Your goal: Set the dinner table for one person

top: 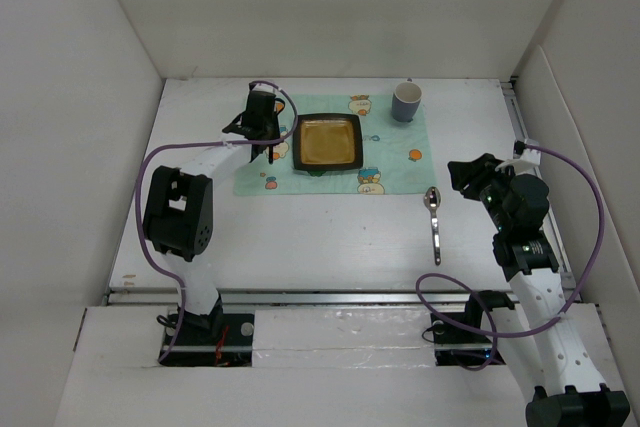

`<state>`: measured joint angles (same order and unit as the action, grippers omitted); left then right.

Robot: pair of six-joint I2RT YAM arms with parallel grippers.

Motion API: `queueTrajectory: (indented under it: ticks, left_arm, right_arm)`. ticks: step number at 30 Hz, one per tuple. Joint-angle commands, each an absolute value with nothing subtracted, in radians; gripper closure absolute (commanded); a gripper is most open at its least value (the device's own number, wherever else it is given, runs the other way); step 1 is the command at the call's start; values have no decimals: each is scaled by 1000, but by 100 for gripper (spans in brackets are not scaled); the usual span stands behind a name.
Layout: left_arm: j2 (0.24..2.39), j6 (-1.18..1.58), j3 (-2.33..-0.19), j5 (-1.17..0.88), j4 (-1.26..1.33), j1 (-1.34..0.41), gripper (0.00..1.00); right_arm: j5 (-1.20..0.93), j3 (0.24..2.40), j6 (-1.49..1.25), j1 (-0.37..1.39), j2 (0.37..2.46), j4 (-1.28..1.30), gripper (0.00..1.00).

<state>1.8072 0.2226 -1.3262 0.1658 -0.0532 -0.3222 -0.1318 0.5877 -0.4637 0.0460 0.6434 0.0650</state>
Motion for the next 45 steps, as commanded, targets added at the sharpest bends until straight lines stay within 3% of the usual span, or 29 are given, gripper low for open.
queueTrajectory:
  ticks: [1, 19, 45]
  left_arm:
    - [1809, 195, -1328, 169, -8, -330, 100]
    - [1960, 163, -1379, 249, 44, -321, 100]
    - [2069, 143, -1485, 281, -110, -302, 100]
  right_arm:
    - [-147, 591, -454, 48, 646, 9, 54]
    - [-147, 591, -449, 48, 673, 11, 54]
    - [-147, 594, -446, 48, 657, 12, 54]
